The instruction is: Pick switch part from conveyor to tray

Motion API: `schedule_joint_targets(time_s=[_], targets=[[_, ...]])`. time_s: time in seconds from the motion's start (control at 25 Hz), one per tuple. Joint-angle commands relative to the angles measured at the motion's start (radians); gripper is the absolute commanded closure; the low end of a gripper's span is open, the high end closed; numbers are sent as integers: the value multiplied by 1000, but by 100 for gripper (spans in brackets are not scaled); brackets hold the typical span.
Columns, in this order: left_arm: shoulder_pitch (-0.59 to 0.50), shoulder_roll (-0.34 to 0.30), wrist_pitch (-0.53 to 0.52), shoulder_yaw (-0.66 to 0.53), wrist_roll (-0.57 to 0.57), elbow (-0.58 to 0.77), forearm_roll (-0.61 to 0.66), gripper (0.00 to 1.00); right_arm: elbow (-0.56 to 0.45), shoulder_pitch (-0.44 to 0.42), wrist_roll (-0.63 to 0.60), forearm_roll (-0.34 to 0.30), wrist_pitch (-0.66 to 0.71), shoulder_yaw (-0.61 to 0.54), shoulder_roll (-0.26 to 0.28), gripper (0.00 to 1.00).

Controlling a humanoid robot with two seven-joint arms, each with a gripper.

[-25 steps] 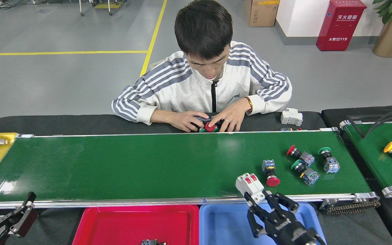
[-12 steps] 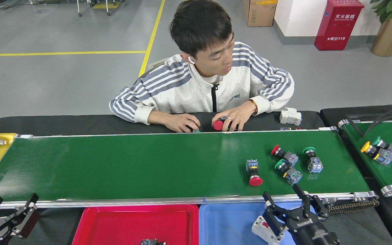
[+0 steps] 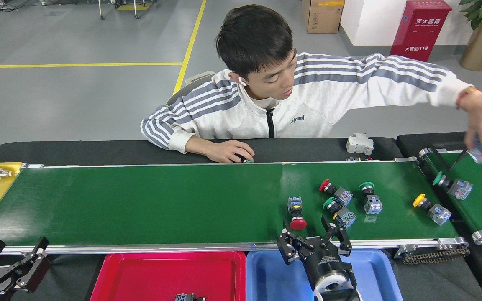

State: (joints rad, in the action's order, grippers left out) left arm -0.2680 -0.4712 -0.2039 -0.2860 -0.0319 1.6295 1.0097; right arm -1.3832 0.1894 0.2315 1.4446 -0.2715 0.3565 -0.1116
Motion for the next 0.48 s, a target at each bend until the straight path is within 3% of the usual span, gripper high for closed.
schedule_joint_targets(time_s=[0.0, 0.08, 0.16, 0.32, 0.44], targets=[[9, -12, -3, -5, 3, 7, 1, 0, 36, 39, 5, 0, -20, 19, -3, 66], [9, -14, -5, -7, 3, 9, 1, 0, 52, 51, 5, -3, -18, 27, 0, 85], [9, -15, -8, -9, 3, 9, 1, 0, 52, 53, 5, -7, -14, 30, 1, 95], [7, -10, -19, -9, 3, 7, 1, 0, 16, 44, -8, -6, 17, 71, 3, 98], [7, -10, -19, -10, 3, 7, 0, 0, -77, 12, -18, -7, 170, 151, 30, 98]])
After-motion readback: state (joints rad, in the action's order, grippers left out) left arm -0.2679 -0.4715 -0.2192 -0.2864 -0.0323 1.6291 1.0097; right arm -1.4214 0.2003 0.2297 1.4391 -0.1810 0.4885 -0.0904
